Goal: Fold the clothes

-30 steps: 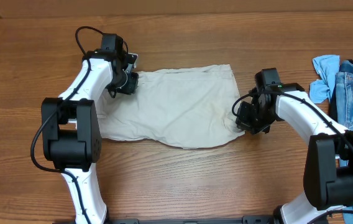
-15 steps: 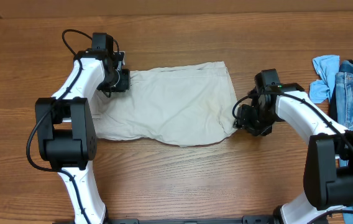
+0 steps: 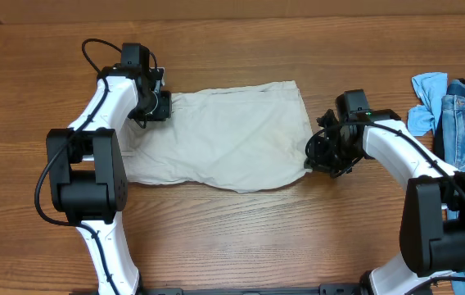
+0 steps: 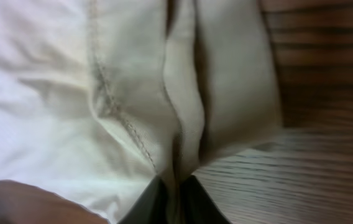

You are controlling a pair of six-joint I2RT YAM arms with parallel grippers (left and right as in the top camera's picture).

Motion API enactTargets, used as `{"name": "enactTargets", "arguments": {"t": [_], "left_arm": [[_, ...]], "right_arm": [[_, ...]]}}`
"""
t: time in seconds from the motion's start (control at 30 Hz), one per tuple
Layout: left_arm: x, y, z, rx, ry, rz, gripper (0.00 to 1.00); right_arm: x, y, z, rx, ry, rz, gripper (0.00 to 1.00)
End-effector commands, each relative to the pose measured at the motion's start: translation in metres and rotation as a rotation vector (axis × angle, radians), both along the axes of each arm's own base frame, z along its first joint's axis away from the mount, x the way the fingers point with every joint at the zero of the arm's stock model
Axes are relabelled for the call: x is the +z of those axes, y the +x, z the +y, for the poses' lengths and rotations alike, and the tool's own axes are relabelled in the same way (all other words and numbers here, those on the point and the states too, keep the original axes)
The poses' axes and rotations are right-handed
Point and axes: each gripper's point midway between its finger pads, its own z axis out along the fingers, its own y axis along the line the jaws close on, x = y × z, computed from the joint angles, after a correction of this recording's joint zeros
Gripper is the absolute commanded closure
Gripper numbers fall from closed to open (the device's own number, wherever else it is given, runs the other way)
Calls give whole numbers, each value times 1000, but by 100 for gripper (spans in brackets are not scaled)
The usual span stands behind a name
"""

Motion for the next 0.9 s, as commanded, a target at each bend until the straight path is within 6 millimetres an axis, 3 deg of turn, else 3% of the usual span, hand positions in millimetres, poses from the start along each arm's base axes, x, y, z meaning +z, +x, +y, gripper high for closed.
{"name": "enactTargets", "arguments": {"t": [0.0,0.3,0.37,0.4,0.47,0.57,0.6,0.7,0.73,0.77,0.87], "left_arm": [[-40,-19,27,49,89,112,80],[-40,-20,28,52,89,114,80],[-40,-22,28,51,89,122,80],[-40,-22,28,51,90,123,77],[-40,-23,28,51,89,127,70],[-41,-26,28,50,90,137,63],[-41,-27,28,49,89,144,62],[-41,-30,28,49,90,156,59],[-41,-31,28,49,90,158,59],[-41,-31,28,49,90,158,59],[-41,-31,28,50,90,158,60]], "right_arm": [[-11,-8,-46,-160,-275,61,96],[-12,-17,-58,-214,-338,99,89],[-12,-18,-69,-267,-400,105,59],[-11,-19,-75,-300,-423,116,59],[-4,-15,-70,-292,-387,107,62],[14,3,-41,-177,-215,17,66],[30,14,-26,-136,-124,-56,67],[66,36,-10,-131,-13,-213,85],[79,44,2,-104,63,-270,93],[88,50,14,-61,137,-315,95],[81,57,26,-37,179,-333,94]]}}
